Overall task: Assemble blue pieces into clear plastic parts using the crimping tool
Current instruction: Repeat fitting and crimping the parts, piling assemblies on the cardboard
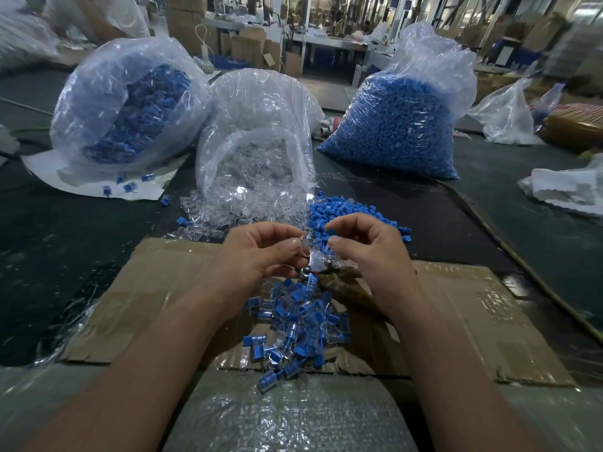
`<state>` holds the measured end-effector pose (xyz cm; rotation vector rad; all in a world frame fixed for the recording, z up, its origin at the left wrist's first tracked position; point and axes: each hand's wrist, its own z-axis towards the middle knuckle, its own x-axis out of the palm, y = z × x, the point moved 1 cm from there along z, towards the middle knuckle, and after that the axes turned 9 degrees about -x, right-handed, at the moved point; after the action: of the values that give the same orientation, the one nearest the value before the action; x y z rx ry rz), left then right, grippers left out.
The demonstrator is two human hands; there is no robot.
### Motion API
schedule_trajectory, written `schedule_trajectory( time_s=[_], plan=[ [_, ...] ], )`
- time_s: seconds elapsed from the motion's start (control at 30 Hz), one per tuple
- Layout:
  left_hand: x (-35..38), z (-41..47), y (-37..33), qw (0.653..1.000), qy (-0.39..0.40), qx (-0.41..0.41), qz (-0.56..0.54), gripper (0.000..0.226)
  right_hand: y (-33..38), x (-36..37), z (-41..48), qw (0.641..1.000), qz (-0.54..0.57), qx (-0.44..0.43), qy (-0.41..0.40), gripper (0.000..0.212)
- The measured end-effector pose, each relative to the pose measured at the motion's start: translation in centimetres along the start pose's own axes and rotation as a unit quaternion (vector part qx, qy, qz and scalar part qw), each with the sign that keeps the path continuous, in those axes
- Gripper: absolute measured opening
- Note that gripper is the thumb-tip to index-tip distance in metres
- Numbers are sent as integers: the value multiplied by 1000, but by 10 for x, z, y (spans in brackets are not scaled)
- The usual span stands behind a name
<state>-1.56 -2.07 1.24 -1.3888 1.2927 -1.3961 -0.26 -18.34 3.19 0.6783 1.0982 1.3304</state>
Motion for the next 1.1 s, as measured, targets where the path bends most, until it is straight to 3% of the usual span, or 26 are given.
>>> schedule_trajectory(
  time_s=[0.3, 0.8, 1.1],
  plan=[
    [0, 1, 0, 1000, 0, -8, -8, 21, 3, 7, -2, 988, 152, 15, -3, 15],
    [-2, 0, 0, 1000, -2, -1, -5, 21, 4, 12, -4, 999, -11, -34, 26, 17],
    [-2, 0, 0, 1000, 19, -2, -16, 17, 5, 7, -4, 997, 50, -2, 53, 14]
  ],
)
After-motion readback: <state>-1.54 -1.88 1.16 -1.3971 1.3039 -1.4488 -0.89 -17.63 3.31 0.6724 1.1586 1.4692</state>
